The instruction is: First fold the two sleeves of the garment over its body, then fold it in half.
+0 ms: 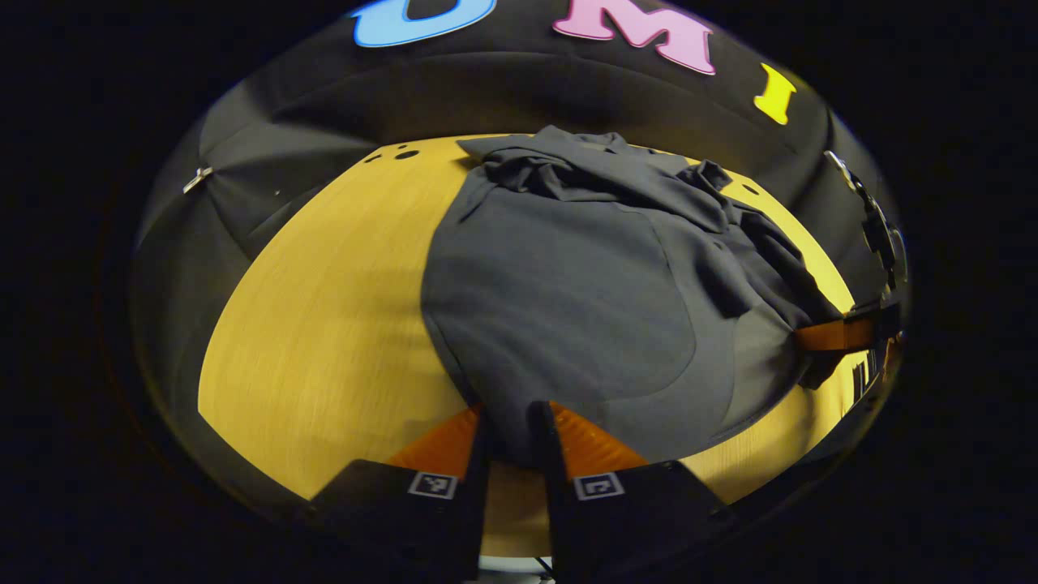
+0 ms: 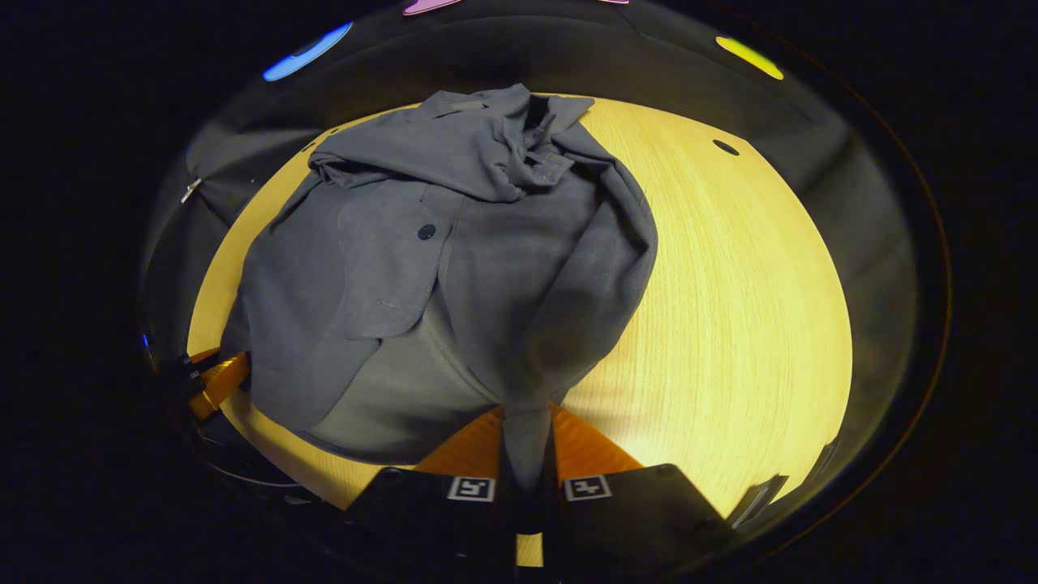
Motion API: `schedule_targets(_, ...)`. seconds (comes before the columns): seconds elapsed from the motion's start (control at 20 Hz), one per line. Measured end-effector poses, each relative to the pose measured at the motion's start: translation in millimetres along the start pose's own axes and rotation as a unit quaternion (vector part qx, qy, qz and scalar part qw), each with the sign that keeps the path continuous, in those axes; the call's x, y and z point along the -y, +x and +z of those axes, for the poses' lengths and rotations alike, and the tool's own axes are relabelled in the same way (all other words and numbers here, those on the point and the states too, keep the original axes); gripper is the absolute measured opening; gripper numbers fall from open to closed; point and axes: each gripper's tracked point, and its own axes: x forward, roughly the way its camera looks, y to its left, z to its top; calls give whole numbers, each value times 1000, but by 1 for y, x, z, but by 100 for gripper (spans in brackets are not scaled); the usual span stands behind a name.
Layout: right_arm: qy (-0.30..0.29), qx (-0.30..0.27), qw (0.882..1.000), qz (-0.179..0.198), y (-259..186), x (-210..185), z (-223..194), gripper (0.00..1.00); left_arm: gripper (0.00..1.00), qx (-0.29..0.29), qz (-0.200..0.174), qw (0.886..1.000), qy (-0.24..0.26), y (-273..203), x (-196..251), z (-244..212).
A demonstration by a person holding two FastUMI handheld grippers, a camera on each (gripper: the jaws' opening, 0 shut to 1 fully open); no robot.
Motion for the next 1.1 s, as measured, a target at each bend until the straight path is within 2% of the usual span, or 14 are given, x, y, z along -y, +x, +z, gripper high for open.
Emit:
schedule_targets(0.1, 3, -2, 1000, 14, 0, -1, 1, 10, 14, 3, -3, 1000, 6, 4, 5, 4)
schedule_targets(0.2, 18, -6, 999, 25, -1, -1, 1, 8, 6, 0, -13, 1000, 1, 5, 9, 8)
schedule_targets(0.45, 56, 9, 998, 39, -13, -5, 16, 8, 6, 17, -35, 999, -25, -7, 14, 35)
schedule_targets(0.8, 50, 45, 997, 46, -37, -12, 51, 8, 6, 72, -53, 995, -36, -30, 17, 100)
schedule_targets(1.0, 60, 68, 994, 55, -47, -16, 84, 8, 6, 90, -66, 992, -61, -36, 14, 132)
schedule_targets(1.1, 58, 80, 993, 58, -49, -17, 101, 7, 6, 96, -64, 992, -58, -38, 10, 147)
